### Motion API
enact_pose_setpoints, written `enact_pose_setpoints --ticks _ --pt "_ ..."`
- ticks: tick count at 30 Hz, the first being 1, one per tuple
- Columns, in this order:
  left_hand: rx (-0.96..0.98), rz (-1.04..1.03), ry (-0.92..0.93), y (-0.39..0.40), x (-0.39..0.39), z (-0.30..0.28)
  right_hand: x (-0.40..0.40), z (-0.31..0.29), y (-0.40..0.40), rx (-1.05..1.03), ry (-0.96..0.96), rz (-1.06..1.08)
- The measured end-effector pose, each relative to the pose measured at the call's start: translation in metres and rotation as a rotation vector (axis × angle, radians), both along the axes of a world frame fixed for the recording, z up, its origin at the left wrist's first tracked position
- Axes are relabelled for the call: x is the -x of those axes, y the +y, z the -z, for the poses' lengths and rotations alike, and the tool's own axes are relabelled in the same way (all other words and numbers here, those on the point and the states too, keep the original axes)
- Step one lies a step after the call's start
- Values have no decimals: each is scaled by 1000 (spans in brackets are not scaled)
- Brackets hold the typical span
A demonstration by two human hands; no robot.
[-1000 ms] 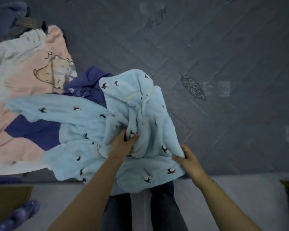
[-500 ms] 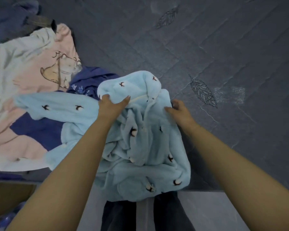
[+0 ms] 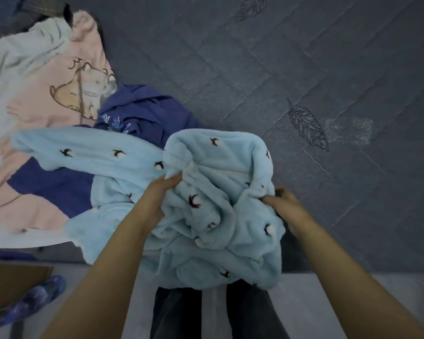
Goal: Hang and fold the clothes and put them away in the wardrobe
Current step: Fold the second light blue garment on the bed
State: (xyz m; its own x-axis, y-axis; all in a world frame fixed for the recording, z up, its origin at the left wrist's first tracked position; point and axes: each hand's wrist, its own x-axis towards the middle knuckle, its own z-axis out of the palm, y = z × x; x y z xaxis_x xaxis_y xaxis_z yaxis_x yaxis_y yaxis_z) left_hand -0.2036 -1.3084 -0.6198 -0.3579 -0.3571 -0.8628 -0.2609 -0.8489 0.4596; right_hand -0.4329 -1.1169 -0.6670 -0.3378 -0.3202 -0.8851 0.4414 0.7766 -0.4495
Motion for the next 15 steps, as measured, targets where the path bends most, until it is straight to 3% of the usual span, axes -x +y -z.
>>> enact_pose_setpoints --ticks 5,10,13,15 --pt "-114 200 -87 -14 24 -11 8 -3 17 40 171 160" --pt "5 144 -372 -35 87 -3 31 -2 -35 39 7 253" --pt "-31 20 -317 -30 97 7 35 -8 -60 46 -28 285" --pt "-55 -47 -163 -26 93 -6 42 -19 -70 139 -161 351"
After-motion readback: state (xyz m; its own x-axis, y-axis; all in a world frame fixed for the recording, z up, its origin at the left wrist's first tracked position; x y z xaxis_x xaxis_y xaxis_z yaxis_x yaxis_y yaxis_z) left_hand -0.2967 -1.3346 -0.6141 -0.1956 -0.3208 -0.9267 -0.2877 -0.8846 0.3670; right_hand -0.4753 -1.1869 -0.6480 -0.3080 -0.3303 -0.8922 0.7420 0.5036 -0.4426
